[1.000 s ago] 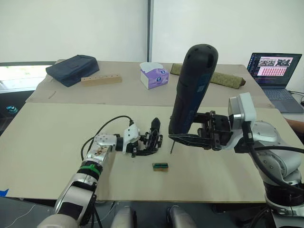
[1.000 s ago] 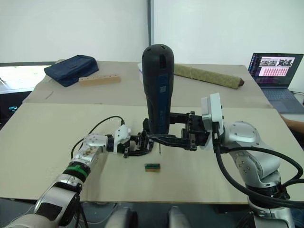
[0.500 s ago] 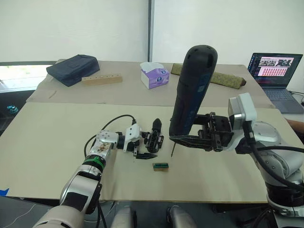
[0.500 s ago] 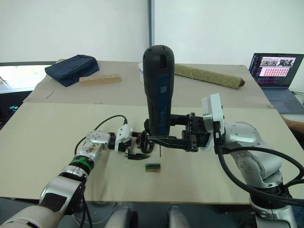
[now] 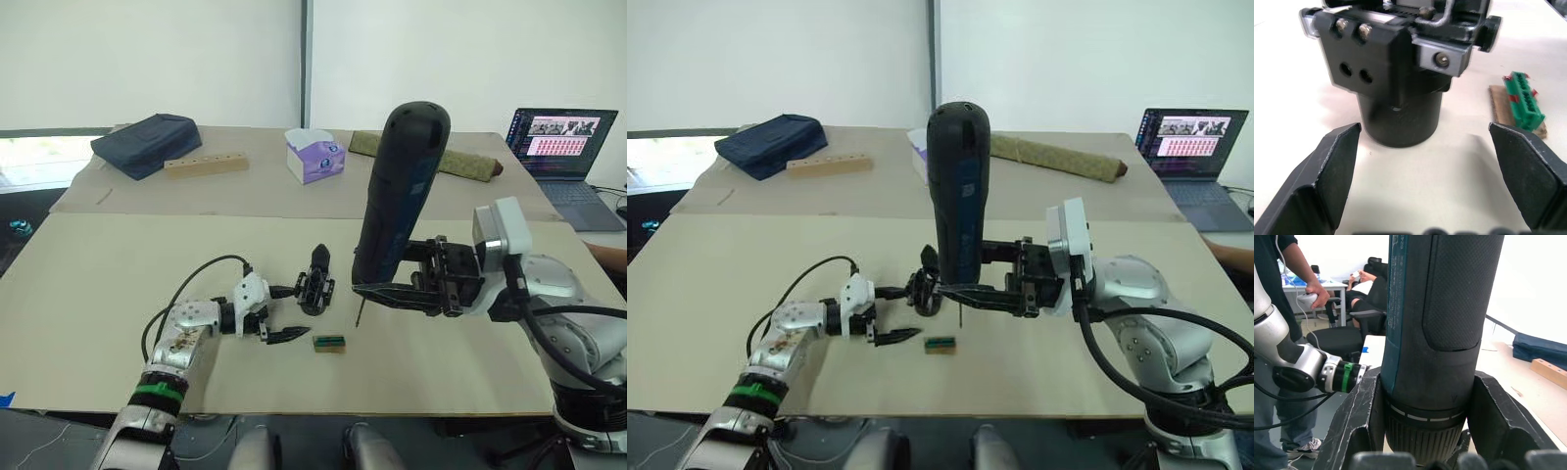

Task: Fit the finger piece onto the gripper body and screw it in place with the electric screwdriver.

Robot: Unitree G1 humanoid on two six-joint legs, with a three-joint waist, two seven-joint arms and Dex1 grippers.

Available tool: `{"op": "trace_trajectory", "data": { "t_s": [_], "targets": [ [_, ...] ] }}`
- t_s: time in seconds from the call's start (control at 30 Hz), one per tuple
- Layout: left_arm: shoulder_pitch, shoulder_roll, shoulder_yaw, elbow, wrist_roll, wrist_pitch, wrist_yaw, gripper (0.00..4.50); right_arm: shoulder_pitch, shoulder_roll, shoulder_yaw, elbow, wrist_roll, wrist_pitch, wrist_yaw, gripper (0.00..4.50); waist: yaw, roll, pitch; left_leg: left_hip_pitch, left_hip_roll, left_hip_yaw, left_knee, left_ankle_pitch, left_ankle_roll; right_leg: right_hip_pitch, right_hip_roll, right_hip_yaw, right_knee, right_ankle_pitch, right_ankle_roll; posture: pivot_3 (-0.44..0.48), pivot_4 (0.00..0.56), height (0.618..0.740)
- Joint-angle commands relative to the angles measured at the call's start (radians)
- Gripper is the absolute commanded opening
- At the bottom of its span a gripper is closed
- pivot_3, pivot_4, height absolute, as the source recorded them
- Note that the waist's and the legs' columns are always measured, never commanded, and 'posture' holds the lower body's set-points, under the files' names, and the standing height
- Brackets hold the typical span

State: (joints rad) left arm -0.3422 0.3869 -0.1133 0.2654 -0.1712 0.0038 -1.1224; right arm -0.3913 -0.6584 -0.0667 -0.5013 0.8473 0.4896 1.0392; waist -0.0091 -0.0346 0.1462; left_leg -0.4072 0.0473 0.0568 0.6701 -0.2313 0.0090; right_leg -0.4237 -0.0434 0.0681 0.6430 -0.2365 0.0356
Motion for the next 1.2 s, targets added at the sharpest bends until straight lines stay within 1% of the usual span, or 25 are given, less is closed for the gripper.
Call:
{"op": "trace_trajectory", "data": {
  "t_s": [0.03, 0.13, 0.3, 0.5, 0.53, 0.6, 0.67, 0.7, 0.8, 0.9, 1.07, 1.2],
  "targets": [
    [0.012, -0.026, -0.024, -0.099, 0.019, 0.061, 0.095, 4.42, -0.014, 0.009, -0.031, -0.021, 0.023, -0.029, 0.006, 1.94, 0.001, 0.000, 0.000, 0.000, 0.000, 0.000, 0.000, 0.000, 0.000, 0.000, 0.000, 0.000, 0.000, 0.000, 0.000, 0.000, 0.150, 0.740],
    [0.024, -0.051, -0.036, -0.120, 0.019, 0.097, 0.147, 4.42, -0.014, 0.014, -0.030, -0.019, 0.019, -0.031, 0.008, 1.94, -0.002, 0.000, 0.000, 0.000, 0.000, 0.000, 0.000, 0.000, 0.000, 0.000, 0.000, 0.000, 0.000, 0.000, 0.000, 0.000, 0.150, 0.740],
    [0.025, -0.054, -0.053, -0.108, 0.038, 0.107, 0.199, 4.42, -0.012, 0.018, -0.028, -0.021, 0.015, -0.032, 0.009, 1.94, -0.004, 0.000, 0.000, 0.001, 0.000, 0.000, 0.000, 0.000, 0.000, 0.000, 0.001, 0.000, 0.000, 0.000, 0.000, 0.000, 0.150, 0.740],
    [0.026, -0.032, -0.050, -0.056, 0.038, 0.090, 0.196, 4.42, -0.012, 0.016, -0.033, -0.028, 0.018, -0.025, 0.001, 1.94, -0.004, 0.000, 0.000, 0.001, 0.000, 0.000, 0.000, 0.000, 0.000, 0.000, 0.001, 0.000, 0.000, 0.000, 0.000, 0.000, 0.150, 0.740],
    [0.028, -0.028, -0.050, -0.047, 0.037, 0.085, 0.191, 4.21, -0.011, 0.015, -0.034, -0.029, 0.018, -0.025, 0.000, 1.94, -0.005, 0.000, 0.000, 0.001, 0.000, 0.000, 0.000, 0.000, 0.000, 0.000, 0.001, 0.000, 0.000, 0.000, 0.000, 0.000, 0.150, 0.740],
    [0.029, -0.022, -0.050, -0.020, 0.039, 0.062, 0.186, 3.62, -0.010, 0.013, -0.037, -0.030, 0.018, -0.025, -0.001, 1.94, -0.006, 0.000, 0.000, 0.002, 0.000, 0.000, 0.000, 0.000, 0.000, 0.000, 0.001, 0.000, 0.000, 0.000, 0.000, 0.000, 0.150, 0.740],
    [0.025, -0.017, -0.053, 0.011, 0.042, 0.036, 0.177, 2.59, -0.009, 0.011, -0.037, -0.031, 0.016, -0.025, -0.003, 1.94, -0.006, 0.000, 0.000, 0.002, 0.000, 0.000, 0.000, 0.000, 0.000, 0.001, 0.001, 0.000, 0.000, 0.000, 0.000, 0.000, 0.150, 0.740],
    [0.020, -0.016, -0.056, 0.025, 0.043, 0.023, 0.173, 2.28, -0.009, 0.011, -0.038, -0.031, 0.016, -0.025, -0.004, 1.94, -0.007, 0.000, 0.000, 0.003, 0.000, 0.000, 0.000, 0.000, 0.000, 0.001, 0.001, 0.000, 0.000, 0.000, 0.000, 0.000, 0.150, 0.740],
    [-0.008, -0.016, -0.061, 0.074, 0.041, -0.020, 0.149, 2.27, -0.007, 0.009, -0.041, -0.032, 0.018, -0.024, -0.004, 1.94, -0.006, 0.001, -0.001, 0.003, 0.000, 0.001, 0.000, 0.000, 0.000, 0.001, 0.001, 0.000, 0.000, 0.000, 0.000, 0.000, 0.150, 0.740],
    [-0.097, -0.018, -0.059, 0.191, 0.044, -0.084, 0.109, 2.27, -0.001, 0.003, -0.046, -0.029, 0.018, -0.026, 0.003, 1.94, -0.003, 0.001, -0.001, 0.003, 0.000, 0.001, 0.000, 0.000, 0.000, 0.002, 0.001, 0.000, 0.001, 0.000, -0.001, 0.000, 0.150, 0.740],
    [-0.231, -0.007, -0.082, 0.394, 0.057, -0.191, -0.020, 2.27, -0.002, 0.002, -0.043, -0.028, 0.020, -0.025, 0.005, 1.94, -0.003, 0.001, -0.001, 0.002, 0.000, 0.001, 0.000, 0.001, 0.001, 0.001, 0.001, 0.000, 0.000, 0.001, -0.001, 0.000, 0.150, 0.740],
    [-0.281, -0.016, -0.084, 0.497, 0.056, -0.240, -0.081, 2.27, 0.004, 0.001, -0.043, -0.038, 0.022, -0.021, -0.001, 1.94, -0.004, 0.001, -0.001, 0.001, 0.000, 0.001, 0.000, 0.001, 0.001, 0.001, 0.001, 0.000, -0.001, 0.001, -0.001, 0.000, 0.150, 0.740]
  ]
}}
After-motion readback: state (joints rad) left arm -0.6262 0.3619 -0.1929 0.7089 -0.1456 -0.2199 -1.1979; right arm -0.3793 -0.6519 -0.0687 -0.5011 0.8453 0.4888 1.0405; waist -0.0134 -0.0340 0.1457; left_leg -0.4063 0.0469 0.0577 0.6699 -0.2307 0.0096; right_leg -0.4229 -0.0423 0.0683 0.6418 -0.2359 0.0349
